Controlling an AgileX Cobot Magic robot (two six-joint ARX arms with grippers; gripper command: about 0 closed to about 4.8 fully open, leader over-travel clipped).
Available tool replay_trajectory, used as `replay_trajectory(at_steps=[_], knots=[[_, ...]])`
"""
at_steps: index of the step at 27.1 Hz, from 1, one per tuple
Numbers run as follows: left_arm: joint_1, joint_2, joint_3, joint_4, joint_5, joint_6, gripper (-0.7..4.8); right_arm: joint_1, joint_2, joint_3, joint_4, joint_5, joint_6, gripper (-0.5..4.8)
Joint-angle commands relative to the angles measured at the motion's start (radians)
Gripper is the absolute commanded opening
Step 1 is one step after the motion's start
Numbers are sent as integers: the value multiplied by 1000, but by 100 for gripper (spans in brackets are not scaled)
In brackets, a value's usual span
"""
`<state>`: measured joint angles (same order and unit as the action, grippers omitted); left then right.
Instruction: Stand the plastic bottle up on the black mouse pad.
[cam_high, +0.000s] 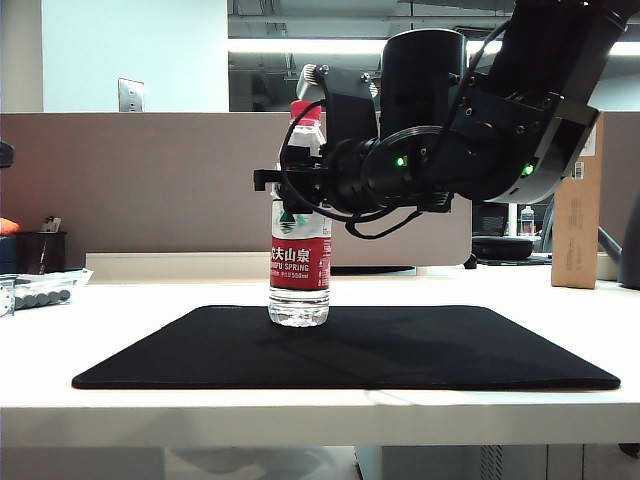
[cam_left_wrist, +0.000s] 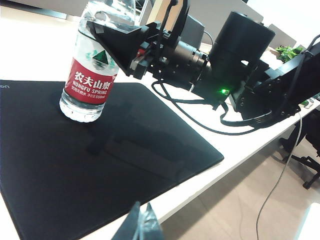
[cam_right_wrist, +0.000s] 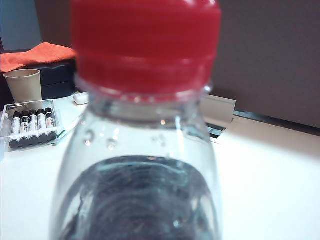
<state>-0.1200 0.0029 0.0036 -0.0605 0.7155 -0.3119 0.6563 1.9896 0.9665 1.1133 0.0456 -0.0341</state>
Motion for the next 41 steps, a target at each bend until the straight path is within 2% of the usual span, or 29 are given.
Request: replay_trajectory(at_steps=[1, 2, 5, 13, 18, 24, 30, 31, 32, 33, 34, 36, 39, 41], knots=[[2, 0, 5, 15, 7, -3, -5, 1, -8, 7, 73, 5, 8, 5], [2, 0, 5, 15, 7, -3, -5, 1, -8, 7, 73, 5, 8, 24], [2, 0, 5, 15, 7, -3, -5, 1, -8, 7, 73, 5, 8, 141], [2, 0, 5, 15, 7, -3, -5, 1, -8, 9, 99, 5, 8, 297], [2, 0, 5, 14, 7, -3, -5, 1, -8, 10, 161, 6, 8, 479], [2, 0, 5, 13, 7, -3, -5, 1, -9, 10, 298, 4, 7, 479], [2, 0, 5, 13, 0, -2, -5, 3, -134, 10, 293, 5, 7, 479], [2, 0, 5, 13, -5, 0, -5, 3, -165, 10, 292, 6, 6, 456], [2, 0, 5, 13, -9, 8, -5, 3, -191, 10, 285, 9, 3, 399], [2, 0, 5, 13, -34, 28, -5, -3, -258, 6, 247, 8, 3, 144], [2, 0, 6, 14, -79, 55, -5, -6, -323, 0, 181, 8, 0, 5], [2, 0, 6, 14, -168, 81, -5, -7, -410, -13, 72, 8, 0, -8], [2, 0, 6, 28, -354, 112, -5, -7, -562, -46, -118, 10, -1, -8], [2, 0, 6, 49, -454, 147, -5, -7, -674, -72, -253, 49, 0, -8]])
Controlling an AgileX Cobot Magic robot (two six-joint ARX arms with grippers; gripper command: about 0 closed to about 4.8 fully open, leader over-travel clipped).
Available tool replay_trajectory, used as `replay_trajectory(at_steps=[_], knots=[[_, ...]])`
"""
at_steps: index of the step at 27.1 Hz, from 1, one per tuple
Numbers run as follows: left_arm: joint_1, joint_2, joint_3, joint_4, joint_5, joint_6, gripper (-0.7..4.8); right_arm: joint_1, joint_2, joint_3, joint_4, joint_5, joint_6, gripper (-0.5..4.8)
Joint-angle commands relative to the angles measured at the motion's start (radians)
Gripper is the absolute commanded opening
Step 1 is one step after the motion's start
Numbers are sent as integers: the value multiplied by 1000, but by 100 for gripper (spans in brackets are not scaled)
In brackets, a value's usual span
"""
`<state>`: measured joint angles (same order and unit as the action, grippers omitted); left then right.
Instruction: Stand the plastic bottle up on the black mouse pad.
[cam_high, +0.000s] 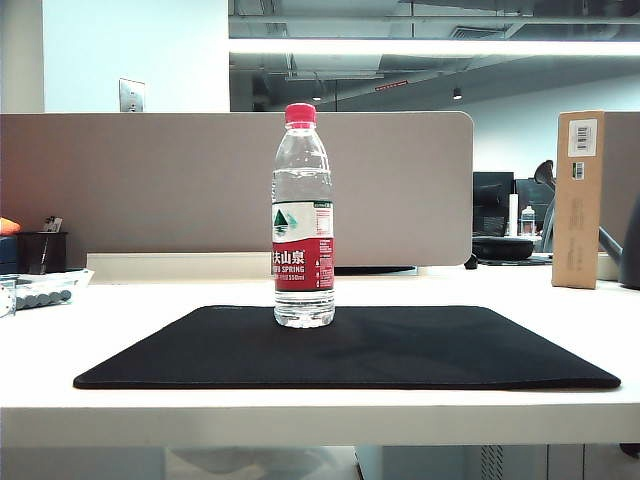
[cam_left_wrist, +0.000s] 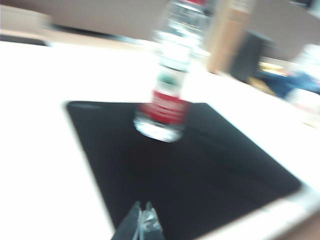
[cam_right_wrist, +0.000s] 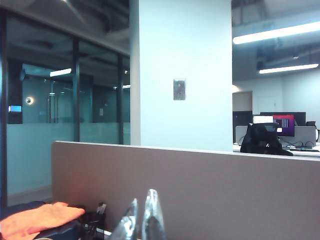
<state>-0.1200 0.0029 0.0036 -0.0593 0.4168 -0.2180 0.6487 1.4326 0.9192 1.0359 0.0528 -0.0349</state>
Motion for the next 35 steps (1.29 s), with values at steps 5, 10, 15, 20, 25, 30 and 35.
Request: replay_trajectory(at_steps=[5, 10, 15, 20, 25, 30, 35], knots=[[2, 0, 5, 161, -408, 255, -5, -4, -487, -112, -616, 223, 1, -8], [2, 0, 5, 187, -508, 276, -5, -5, -749, -136, -1053, 249, 6, -8], [2, 0, 4, 188, -522, 274, -5, -5, -868, -170, -1209, 274, 14, -8], [2, 0, 4, 188, -403, 270, -5, -5, -948, -240, -1193, 274, 16, -8], [2, 0, 4, 180, -343, 259, -5, -3, -968, -265, -1277, 228, 89, -8], [2, 0, 5, 174, -368, 260, -4, -5, -970, -287, -1279, 249, 93, -8], [2, 0, 4, 169, -368, 259, -4, -4, -972, -287, -1279, 262, 93, -8]])
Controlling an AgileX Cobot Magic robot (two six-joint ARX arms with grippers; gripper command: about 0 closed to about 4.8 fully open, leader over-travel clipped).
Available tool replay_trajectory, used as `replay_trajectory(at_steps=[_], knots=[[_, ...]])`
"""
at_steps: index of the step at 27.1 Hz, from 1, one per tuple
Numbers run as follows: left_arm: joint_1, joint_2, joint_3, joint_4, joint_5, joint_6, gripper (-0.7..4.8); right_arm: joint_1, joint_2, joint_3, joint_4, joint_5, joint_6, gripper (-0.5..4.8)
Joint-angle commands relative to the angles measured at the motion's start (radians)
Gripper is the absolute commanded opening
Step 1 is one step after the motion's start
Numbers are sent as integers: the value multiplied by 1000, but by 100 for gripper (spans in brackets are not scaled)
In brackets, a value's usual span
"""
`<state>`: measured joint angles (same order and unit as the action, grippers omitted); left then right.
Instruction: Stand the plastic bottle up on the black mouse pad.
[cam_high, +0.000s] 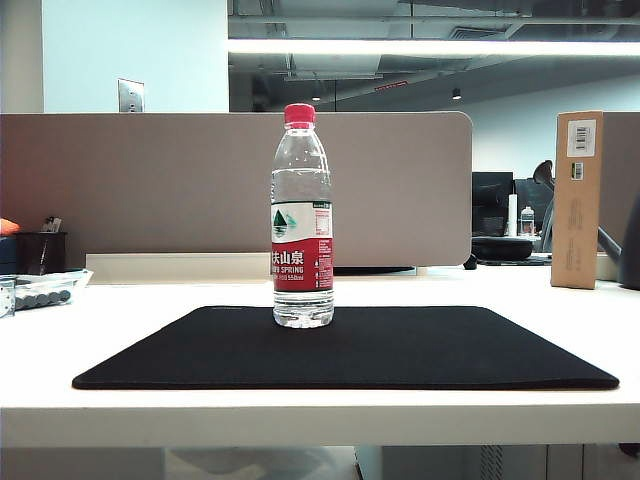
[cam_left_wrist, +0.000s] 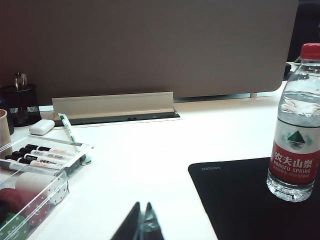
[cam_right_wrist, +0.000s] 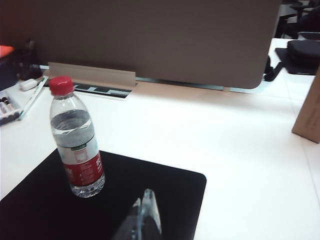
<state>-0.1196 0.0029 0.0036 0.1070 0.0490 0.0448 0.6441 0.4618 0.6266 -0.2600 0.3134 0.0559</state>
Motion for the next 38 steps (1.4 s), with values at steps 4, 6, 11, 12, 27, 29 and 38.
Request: replay_trajectory(at_steps=[4, 6, 11, 12, 27, 29, 38], knots=[[2, 0, 4, 3, 0, -3, -4, 0, -1, 5, 16, 2, 3, -8], [2, 0, 4, 3, 0, -3, -4, 0, -1, 5, 16, 2, 3, -8], [2, 0, 4, 3, 0, -3, -4, 0, -2, 5, 17, 2, -5, -8], [2, 0, 4, 3, 0, -3, -4, 0, -2, 5, 16, 2, -5, -8], [3, 0, 4, -3, 19, -3, -4, -589, -417, -385, 66, -306, 50, -8], [3, 0, 4, -4, 18, -3, -4, -616, -453, -457, 102, -314, 50, -8], [3, 0, 4, -9, 19, -3, -4, -622, -462, -625, 203, -307, 66, -8]])
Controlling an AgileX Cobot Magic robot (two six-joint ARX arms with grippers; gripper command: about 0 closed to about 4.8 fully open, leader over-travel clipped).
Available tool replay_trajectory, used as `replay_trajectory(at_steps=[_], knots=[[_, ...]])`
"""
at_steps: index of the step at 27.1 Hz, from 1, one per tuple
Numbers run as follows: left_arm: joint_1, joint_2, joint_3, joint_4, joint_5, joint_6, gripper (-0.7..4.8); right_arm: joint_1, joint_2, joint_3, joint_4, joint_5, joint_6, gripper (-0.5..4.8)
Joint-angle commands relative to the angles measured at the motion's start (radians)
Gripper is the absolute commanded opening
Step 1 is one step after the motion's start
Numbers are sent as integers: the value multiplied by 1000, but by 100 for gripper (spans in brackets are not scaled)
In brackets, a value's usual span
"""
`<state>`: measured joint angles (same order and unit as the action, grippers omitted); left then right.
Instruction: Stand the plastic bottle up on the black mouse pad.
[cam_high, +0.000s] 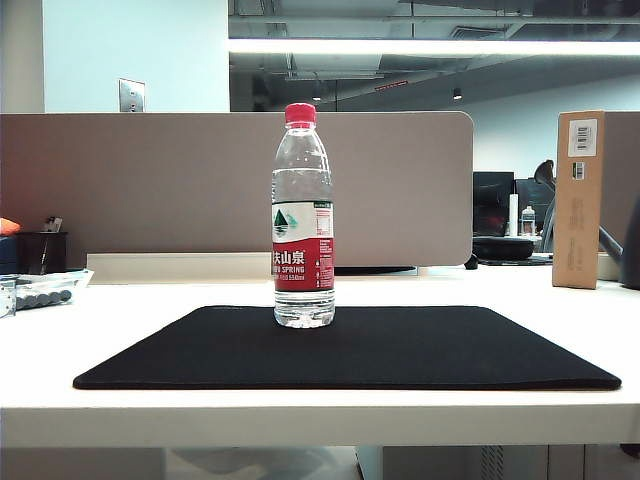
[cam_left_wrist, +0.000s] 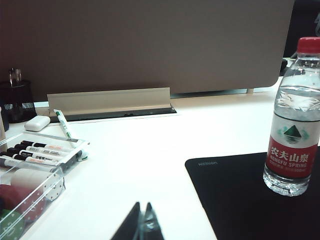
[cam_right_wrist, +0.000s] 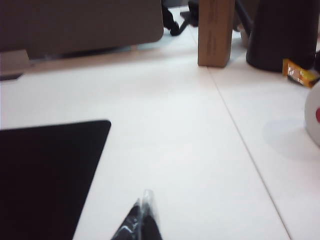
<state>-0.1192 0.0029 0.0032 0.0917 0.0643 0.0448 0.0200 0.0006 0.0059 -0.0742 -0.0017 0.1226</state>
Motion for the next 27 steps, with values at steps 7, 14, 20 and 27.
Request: replay_trajectory(at_steps=[7, 14, 20, 27], knots=[[2, 0, 5, 6, 3, -3, -4, 1, -3, -5, 42, -36, -40, -8], [2, 0, 5, 6, 4, -3, -4, 2, -3, -5, 42, -64, -71, -8], [2, 0, 5, 6, 3, -3, -4, 2, -3, -5, 49, -61, -71, -8], [2, 0, 5, 6, 4, -3, -4, 2, -3, -5, 102, -61, -71, -8]])
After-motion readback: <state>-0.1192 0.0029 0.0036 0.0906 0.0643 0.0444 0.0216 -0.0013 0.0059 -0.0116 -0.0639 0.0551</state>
